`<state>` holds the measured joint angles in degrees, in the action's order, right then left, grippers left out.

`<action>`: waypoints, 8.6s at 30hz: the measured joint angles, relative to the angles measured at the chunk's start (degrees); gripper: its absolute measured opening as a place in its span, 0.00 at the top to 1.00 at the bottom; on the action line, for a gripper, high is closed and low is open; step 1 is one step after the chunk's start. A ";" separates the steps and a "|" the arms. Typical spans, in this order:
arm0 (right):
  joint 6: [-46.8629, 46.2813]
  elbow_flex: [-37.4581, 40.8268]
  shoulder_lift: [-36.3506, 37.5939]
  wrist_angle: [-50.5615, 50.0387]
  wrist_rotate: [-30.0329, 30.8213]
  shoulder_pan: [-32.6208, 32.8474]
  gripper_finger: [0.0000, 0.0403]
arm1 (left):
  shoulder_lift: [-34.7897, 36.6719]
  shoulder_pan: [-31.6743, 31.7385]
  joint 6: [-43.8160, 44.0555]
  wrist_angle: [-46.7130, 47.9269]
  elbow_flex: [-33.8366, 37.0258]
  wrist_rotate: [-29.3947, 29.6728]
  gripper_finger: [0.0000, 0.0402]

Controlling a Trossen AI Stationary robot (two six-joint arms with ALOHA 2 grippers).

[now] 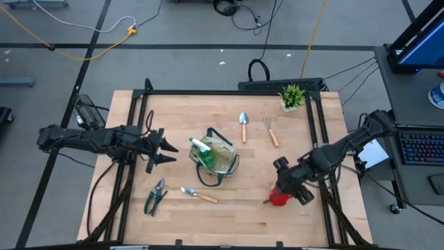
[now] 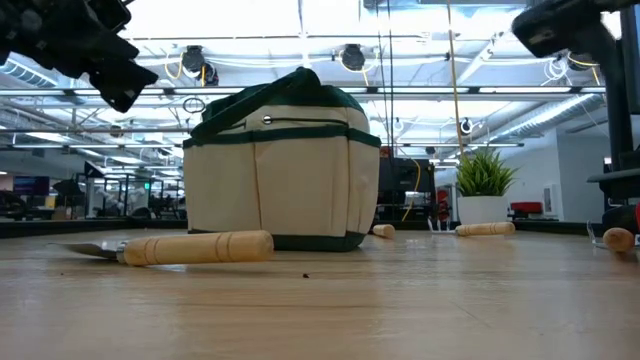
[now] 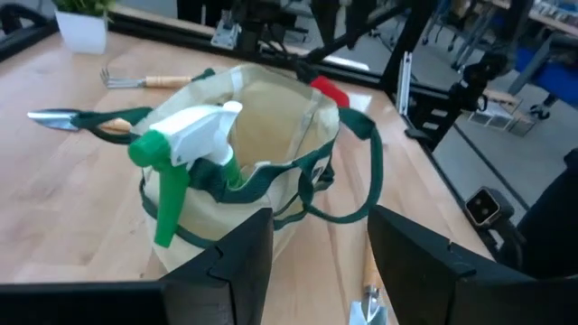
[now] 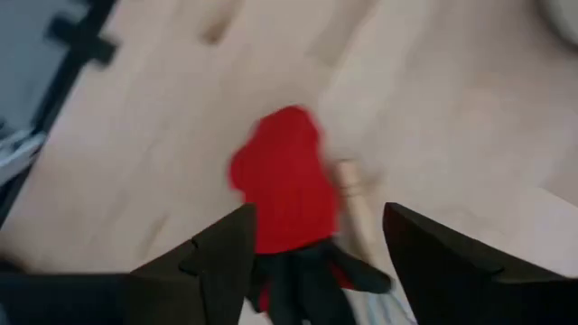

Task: Pick & Place Garden tools in Gardening bag
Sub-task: Put the red gloves into the gardening bag

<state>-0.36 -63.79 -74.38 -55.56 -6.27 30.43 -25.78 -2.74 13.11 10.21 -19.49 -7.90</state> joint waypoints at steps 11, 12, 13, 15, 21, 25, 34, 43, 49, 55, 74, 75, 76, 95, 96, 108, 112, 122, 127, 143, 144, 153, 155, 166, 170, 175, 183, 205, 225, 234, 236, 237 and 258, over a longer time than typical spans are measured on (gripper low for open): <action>0.61 0.00 -5.47 0.95 -1.08 1.69 0.29 | 8.30 -0.79 -1.06 6.49 0.00 2.10 0.54; 0.63 0.00 -5.86 1.02 -1.08 1.73 0.28 | 8.77 -0.79 -1.07 7.13 0.00 2.10 0.54; 0.61 0.00 -6.25 1.09 -1.08 1.75 0.28 | 9.23 -0.79 -1.07 7.61 0.00 2.08 0.54; 0.61 0.03 -7.16 1.12 -1.06 1.90 0.27 | 10.13 -0.79 -1.01 8.47 0.00 2.06 0.54; 0.40 0.98 -9.52 0.89 -1.20 2.32 0.26 | 11.67 -0.79 -0.99 9.84 0.00 1.93 0.54; -1.64 0.98 -10.39 0.96 -0.95 2.32 0.26 | 11.72 -0.79 -0.99 9.96 0.00 1.90 0.54; -1.97 1.22 -12.77 0.96 0.21 3.64 0.26 | 11.72 -0.79 -0.84 10.73 0.00 0.63 0.54; -5.31 8.07 -12.99 7.48 2.07 5.08 0.26 | 11.69 -0.79 0.04 10.70 0.00 0.23 0.54; -7.33 11.47 -12.99 10.11 4.91 5.10 0.27 | 11.66 -0.79 0.92 10.62 0.00 0.24 0.54; -7.56 12.31 -12.99 10.09 4.73 5.10 0.34 | 11.67 -0.79 1.00 9.38 0.00 0.24 0.54; -4.09 1.54 -12.99 -6.34 4.35 5.10 0.70 | 11.66 -0.79 0.63 9.38 0.00 0.31 0.54; -3.15 0.06 -12.99 -8.23 3.96 5.10 0.71 | 11.66 -0.79 0.63 9.40 0.00 0.31 0.54; -2.13 -1.34 -12.99 -10.07 3.16 5.09 0.72 | 11.66 -0.79 0.60 9.38 0.00 0.31 0.54; -4.33 -13.49 -12.99 -17.00 -21.63 -3.63 0.79 | 11.66 -0.79 -0.71 9.29 0.00 0.33 0.54; -4.63 -13.49 -12.99 -15.41 -23.92 -4.47 0.79 | 11.65 -0.79 -0.69 9.25 0.00 0.33 0.54; -5.01 -13.51 -12.99 7.90 -42.41 -13.15 0.79 | 11.66 -0.79 -0.38 9.23 0.00 0.31 0.54; -4.99 -13.51 -12.99 16.58 -43.49 -15.94 0.79 | 11.65 -0.79 -0.36 9.23 0.00 0.29 0.54; -5.18 -13.51 -12.99 43.11 -43.46 -23.42 0.79 | 11.65 -0.79 -0.49 8.51 0.00 0.29 0.54; -6.91 -13.51 -12.97 57.52 -40.48 -27.00 0.79 | 11.65 -0.79 -1.98 7.12 0.00 0.28 0.54; -0.04 -13.51 -12.97 63.30 -0.28 -27.10 0.79 | 11.65 -0.78 -4.25 6.06 0.00 0.27 0.54; 1.10 -13.51 -12.97 62.68 2.68 -26.65 0.79 | 11.65 -0.78 -4.24 6.09 0.00 0.29 0.54; 19.88 -13.49 -13.15 52.44 20.01 -21.53 0.79 | 11.65 -0.77 -4.23 6.10 0.00 0.33 0.54; 26.57 -13.49 -13.43 52.61 22.93 -20.46 0.79 | 11.65 -0.78 -4.22 6.07 0.00 0.42 0.54; 55.09 -13.46 -13.52 49.90 30.56 -17.94 0.79 | 11.55 -0.79 -4.01 4.07 0.02 0.46 0.54; 60.30 -13.51 -14.68 49.92 30.39 -17.94 0.79 | 11.54 -0.77 -4.01 2.92 0.02 0.46 0.54; 71.00 -13.46 -18.91 49.76 30.75 -17.09 0.79 | 11.54 -0.77 -3.59 2.93 0.02 0.46 0.54; 94.52 -13.47 -27.15 50.10 49.67 -15.34 0.79 | 11.54 -0.77 -2.46 2.99 0.02 0.44 0.54; 100.15 -13.46 -30.33 45.72 55.94 -13.06 0.79 | 11.54 -0.78 -3.85 3.43 0.02 0.35 0.54; 98.72 -13.46 -30.31 43.66 55.56 -13.06 0.71 | 11.54 -0.77 -3.94 3.46 0.02 0.31 0.54; 98.09 -13.46 -30.30 43.67 54.18 -13.06 0.70 | 11.54 -0.77 -3.92 3.46 0.02 0.31 0.54; 97.21 -13.46 -30.30 43.68 53.91 -13.06 0.69 | 11.54 -0.78 -3.92 3.46 0.02 0.31 0.54; 97.11 -13.46 -30.30 43.70 53.94 -13.06 0.68 | 11.54 -0.79 -3.92 3.46 0.02 0.31 0.54; 93.61 -13.46 -30.28 44.16 53.95 -13.06 0.54 | 11.54 -0.78 -4.40 3.51 0.02 0.33 0.54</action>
<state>93.25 -77.25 -104.66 -11.40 47.68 17.37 -14.24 -3.51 8.71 13.73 -19.46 -7.57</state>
